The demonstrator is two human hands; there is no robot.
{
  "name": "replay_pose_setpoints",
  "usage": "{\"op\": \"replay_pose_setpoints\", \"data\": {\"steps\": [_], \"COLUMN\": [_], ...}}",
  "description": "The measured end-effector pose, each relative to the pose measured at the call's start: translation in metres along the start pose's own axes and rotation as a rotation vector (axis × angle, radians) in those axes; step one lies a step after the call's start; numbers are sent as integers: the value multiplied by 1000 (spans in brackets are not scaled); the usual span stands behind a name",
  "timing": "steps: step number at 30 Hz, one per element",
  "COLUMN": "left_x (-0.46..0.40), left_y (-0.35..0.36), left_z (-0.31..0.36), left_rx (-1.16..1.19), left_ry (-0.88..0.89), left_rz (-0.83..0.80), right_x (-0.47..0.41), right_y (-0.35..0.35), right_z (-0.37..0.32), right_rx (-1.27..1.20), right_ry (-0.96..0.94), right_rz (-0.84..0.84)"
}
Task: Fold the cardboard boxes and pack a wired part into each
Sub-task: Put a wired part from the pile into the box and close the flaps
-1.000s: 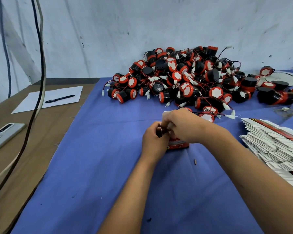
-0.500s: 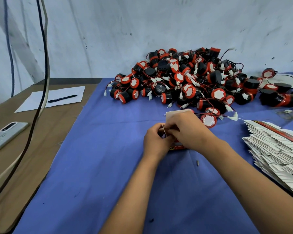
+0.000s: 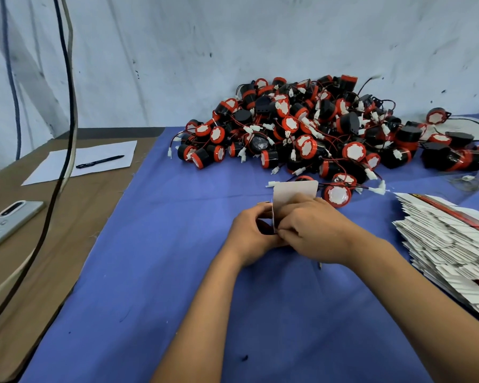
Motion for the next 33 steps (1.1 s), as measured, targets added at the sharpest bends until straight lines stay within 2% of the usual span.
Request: {"op": "replay_pose_setpoints", "data": {"steps": [1,2,4,5,6,7,8,9,11,12,13,15,17,18,19,21,23,26,30,33], "left_x": [1,2,1,1,1,1,1,2,4,4,5,5,5,5,6,7,8,6,8,9], "left_y": [0,0,-1,-3,-4,-4,-3,-3,-4,-5,-6,-7,-5,-4,-3,-2,-1,4,13,18], "left_z": [1,1,0,-2,-2,-2,-2,-2,-2,-2,-3,-3,-2,-1,1,3,5,2,4,8], "left_rx": [6,17,16,1,-13,-17,-11,3,62,99,127,137,123,122,130,164,191,149,-48,-184], "left_ry": [0,0,-5,-10,-14,-16,-18,-20,-27,-35,-43,-55,-55,-49,-41,-38,-67,-131,-148,-114], "left_rz": [0,-4,-7,-2,-2,-7,-13,-17,-31,-40,-45,-36,-28,-30,-33,-49,-45,100,347,407], "right_x": [2,4,17,27,38,46,49,47,40,39,40,50,56,53,47,35,27,25,24,22], "right_y": [-2,-8,-26,-33,-32,-25,-12,7,39,45,44,21,-9,-19,-23,-20,-11,-5,-14,-19], "right_z": [0,-1,9,19,31,45,58,68,74,72,73,77,57,46,35,17,8,5,7,9], "right_rx": [-31,-83,-183,-214,-265,-360,-512,-703,-1007,-1055,-1041,-698,-373,-327,-314,-285,-274,-259,-264,-207], "right_ry": [-18,-32,13,109,269,458,631,761,861,856,844,778,530,389,272,157,132,104,124,222], "right_rz": [41,152,575,795,946,1004,960,837,556,503,539,808,1055,1067,1011,832,639,454,465,504]}}
Point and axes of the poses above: each hand's wrist, its own x-axis away from the middle knuckle, its own y-axis out of the palm, z = x × y, the point moved 6 cm from there along -x, towards the middle knuckle, and after that the axes turned 7 degrees about z, right-handed, at the moved point
